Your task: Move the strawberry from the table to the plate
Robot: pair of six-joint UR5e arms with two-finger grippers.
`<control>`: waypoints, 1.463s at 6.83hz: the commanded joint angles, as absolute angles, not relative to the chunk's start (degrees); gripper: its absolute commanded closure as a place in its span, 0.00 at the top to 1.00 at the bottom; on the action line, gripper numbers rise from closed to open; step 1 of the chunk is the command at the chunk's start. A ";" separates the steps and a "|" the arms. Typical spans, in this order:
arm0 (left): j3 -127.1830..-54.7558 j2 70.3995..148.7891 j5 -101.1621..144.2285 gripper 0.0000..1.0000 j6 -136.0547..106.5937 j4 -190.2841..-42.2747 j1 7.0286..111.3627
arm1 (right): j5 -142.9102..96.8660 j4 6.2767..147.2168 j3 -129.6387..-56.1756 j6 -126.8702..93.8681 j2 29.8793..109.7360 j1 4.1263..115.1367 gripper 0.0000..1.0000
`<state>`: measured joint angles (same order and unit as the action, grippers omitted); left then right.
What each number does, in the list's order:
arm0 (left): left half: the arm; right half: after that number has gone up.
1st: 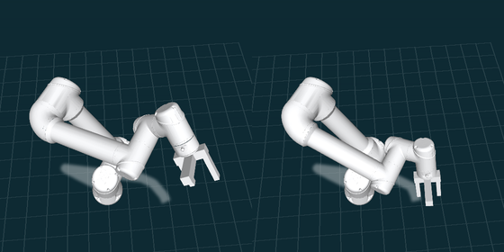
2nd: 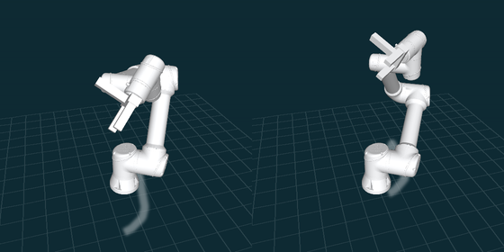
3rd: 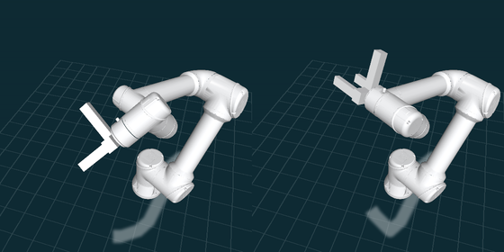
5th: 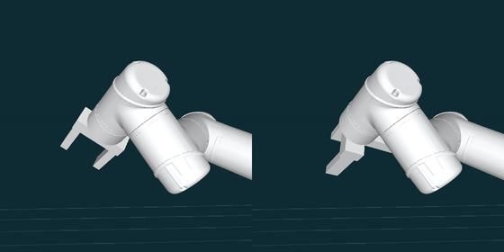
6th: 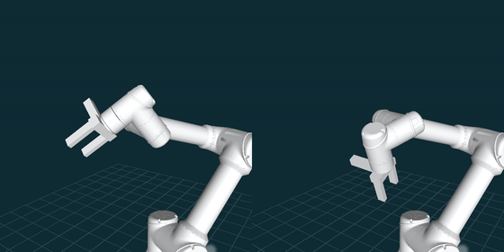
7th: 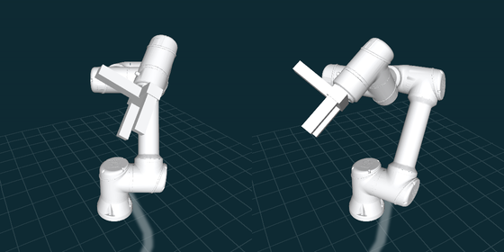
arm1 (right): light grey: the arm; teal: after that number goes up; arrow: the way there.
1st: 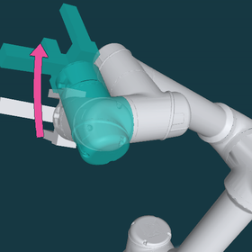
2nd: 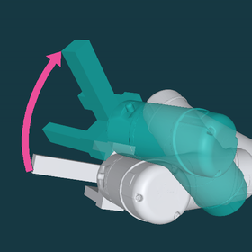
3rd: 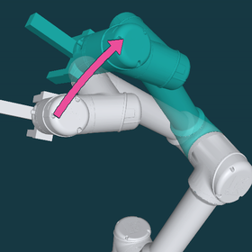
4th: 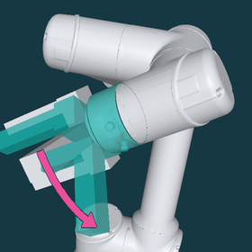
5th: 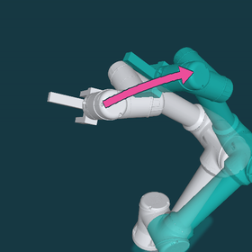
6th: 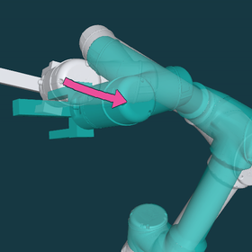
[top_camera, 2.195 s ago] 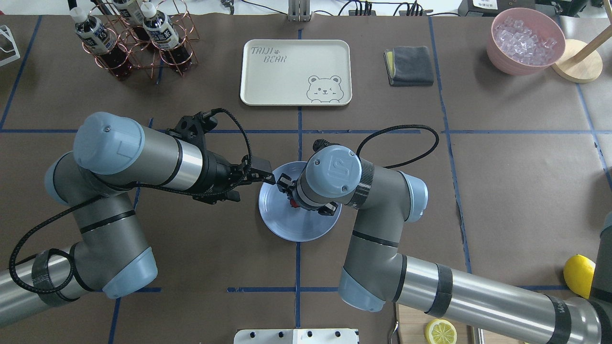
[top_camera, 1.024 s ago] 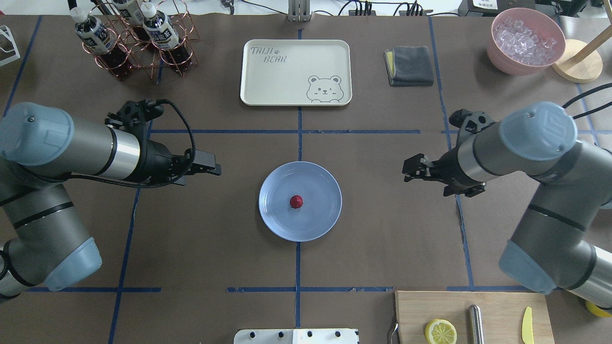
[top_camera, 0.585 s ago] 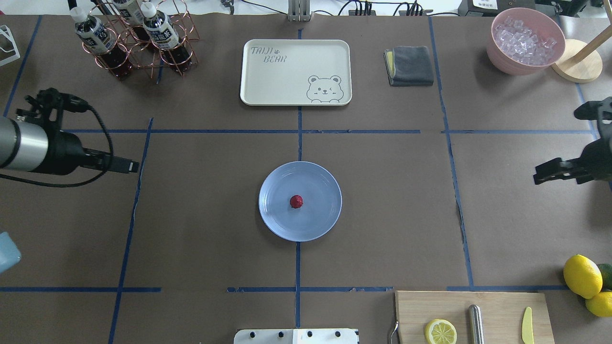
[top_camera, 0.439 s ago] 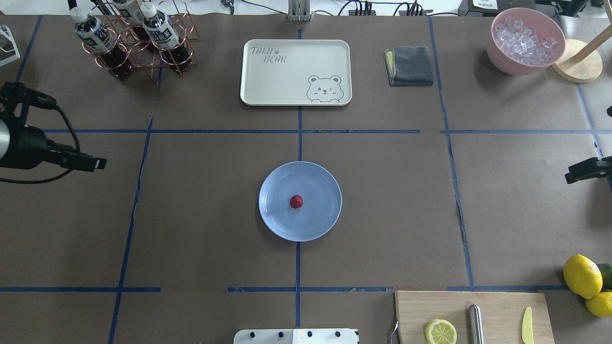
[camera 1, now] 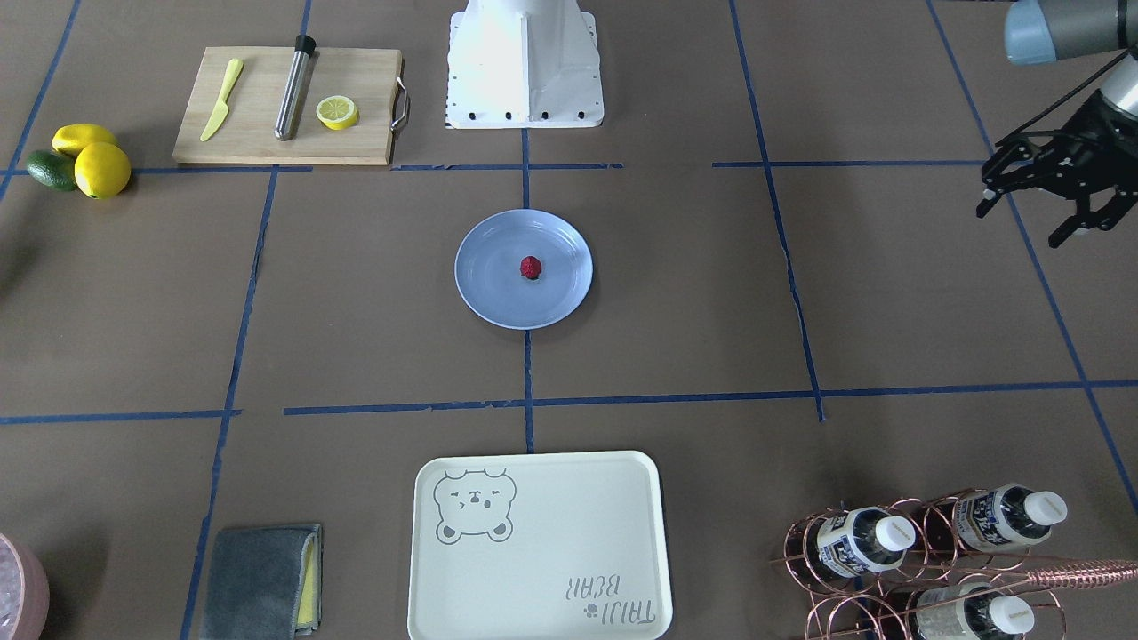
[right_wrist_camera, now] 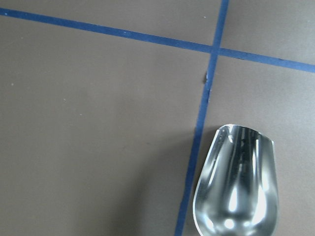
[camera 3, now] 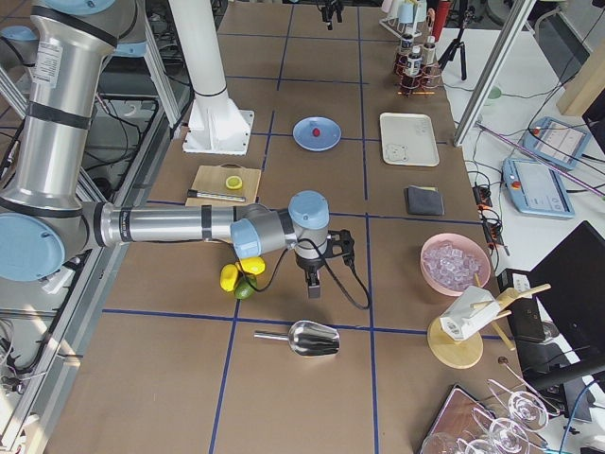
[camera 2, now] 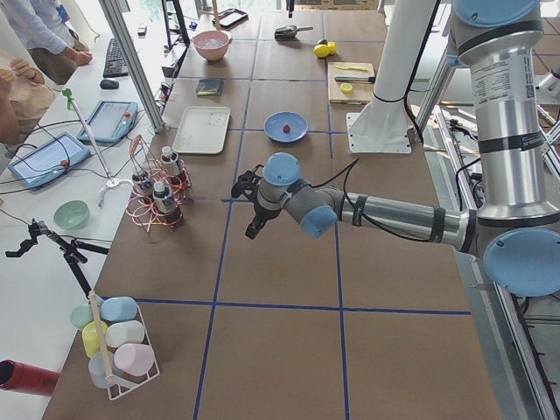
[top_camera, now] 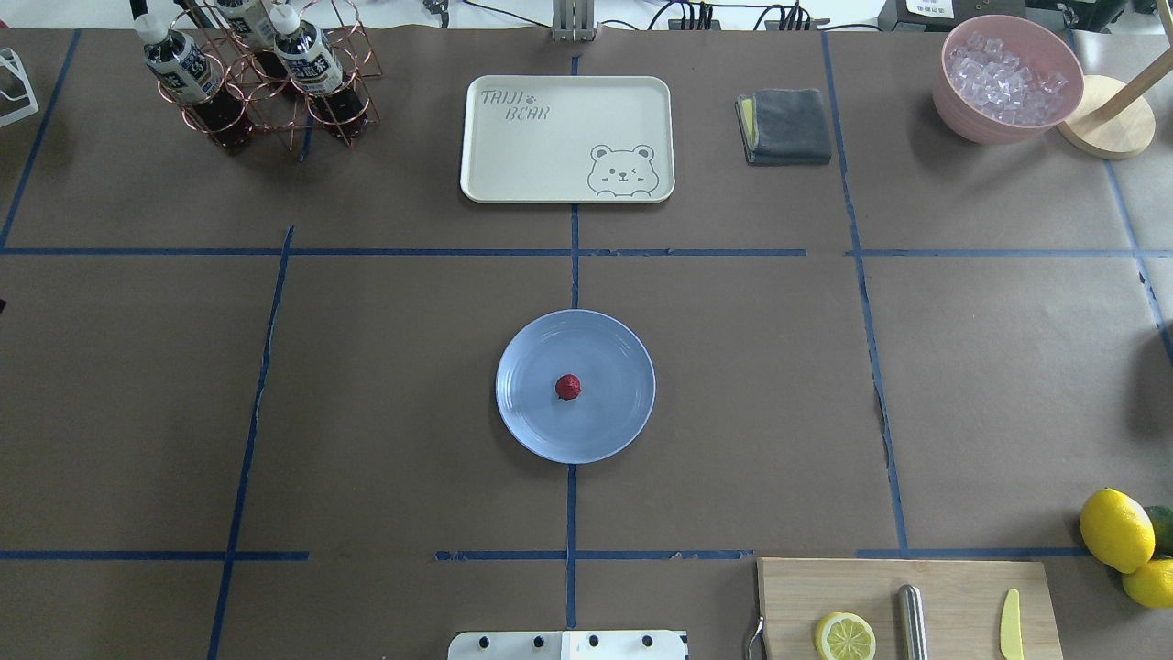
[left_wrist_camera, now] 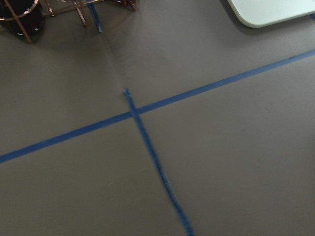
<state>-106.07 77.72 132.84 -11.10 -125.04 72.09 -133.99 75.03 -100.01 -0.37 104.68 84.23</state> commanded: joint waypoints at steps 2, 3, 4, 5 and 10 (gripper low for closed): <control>-103.97 75.07 140.36 1.00 -5.36 -115.16 82.43 | -135.78 77.85 -96.68 7.64 104.42 90.69 1.00; -103.54 74.97 140.45 1.00 -3.45 -114.96 83.31 | -135.88 78.74 -96.68 9.65 104.41 90.79 1.00; -103.97 75.58 140.45 1.00 1.01 -108.70 85.23 | -135.88 80.75 -97.20 10.54 103.11 90.88 1.00; -105.80 76.02 140.36 1.00 4.53 -101.06 87.08 | -135.88 82.69 -97.21 10.98 102.31 90.70 1.00; -103.19 76.29 139.49 1.00 6.41 -100.89 89.30 | -133.59 82.97 -96.59 10.90 100.20 90.70 1.00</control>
<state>-103.74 76.76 139.62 6.09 -100.57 89.24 -134.04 82.94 -96.67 11.24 100.34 90.78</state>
